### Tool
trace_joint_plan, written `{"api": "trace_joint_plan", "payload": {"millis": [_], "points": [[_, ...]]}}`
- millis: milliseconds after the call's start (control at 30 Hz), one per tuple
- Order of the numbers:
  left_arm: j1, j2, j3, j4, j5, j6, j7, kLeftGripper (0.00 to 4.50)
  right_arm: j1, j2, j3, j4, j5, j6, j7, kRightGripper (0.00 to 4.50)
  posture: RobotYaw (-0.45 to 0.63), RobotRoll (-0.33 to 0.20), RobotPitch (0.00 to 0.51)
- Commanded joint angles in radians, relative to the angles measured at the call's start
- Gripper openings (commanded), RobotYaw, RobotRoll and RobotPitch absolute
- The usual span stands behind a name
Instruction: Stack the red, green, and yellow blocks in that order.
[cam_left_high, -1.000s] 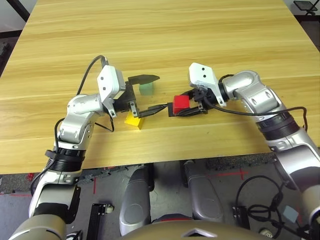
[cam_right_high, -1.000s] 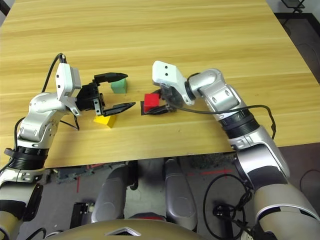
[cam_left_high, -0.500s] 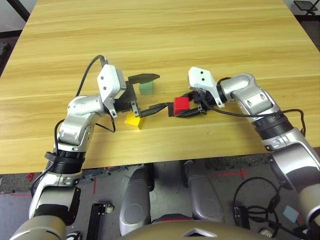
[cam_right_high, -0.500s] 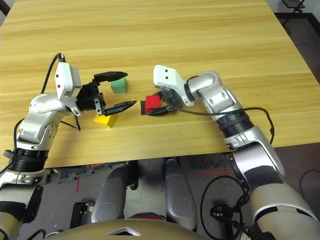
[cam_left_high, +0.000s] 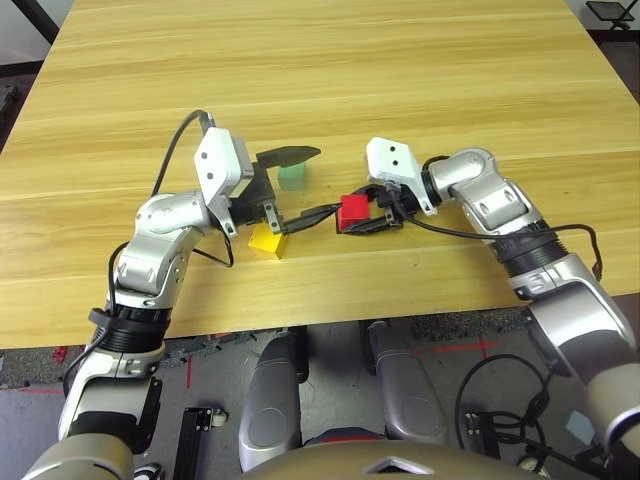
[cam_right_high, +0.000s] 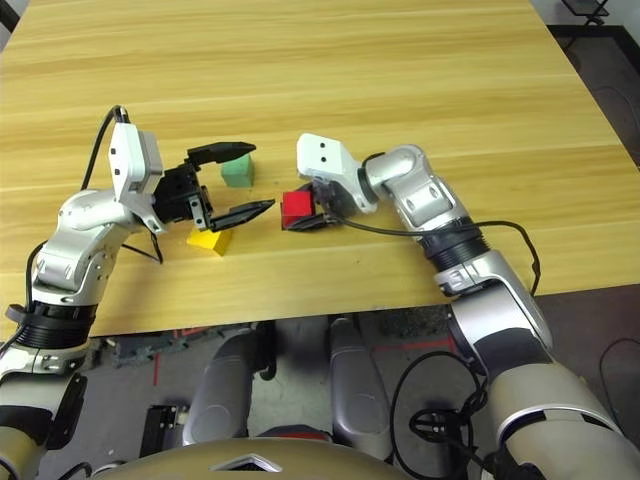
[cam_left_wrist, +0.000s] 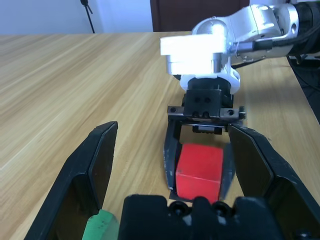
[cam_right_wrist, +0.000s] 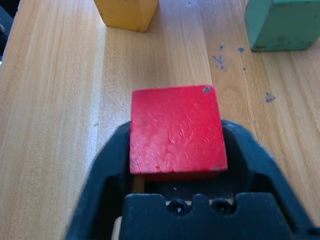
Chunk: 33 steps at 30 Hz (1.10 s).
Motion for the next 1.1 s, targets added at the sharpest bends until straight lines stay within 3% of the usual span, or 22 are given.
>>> {"api": "trace_joint_plan", "payload": {"millis": [33,67,367,867,1100], "points": [[0.002,-0.003,0.000,-0.012,-0.002,0.006,0.000,4.50,-0.010,0.002,-0.005,0.018,-0.012,-0.014,0.000,4.30,0.38,-0.052,0.277],[0.001,-0.003,-0.001,-0.012,-0.002,0.005,0.001,4.50,-0.013,0.003,-0.007,0.020,-0.012,-0.015,-0.001,4.47,0.38,-0.052,0.277],[-0.013,-0.007,-0.002,0.005,-0.004,0.004,0.001,4.50,-0.058,0.017,-0.033,-0.011,0.019,0.054,0.007,4.47,0.38,-0.050,0.270],[-0.034,-0.026,-0.009,0.055,0.010,-0.011,-0.003,4.50,-0.124,0.029,-0.091,-0.216,0.173,0.416,-0.017,4.47,0.35,-0.054,0.248],[-0.061,-0.022,-0.005,0.100,0.012,-0.026,-0.021,4.50,-0.142,-0.056,-0.118,-0.201,0.172,0.397,-0.011,4.47,0.33,-0.051,0.237]]}}
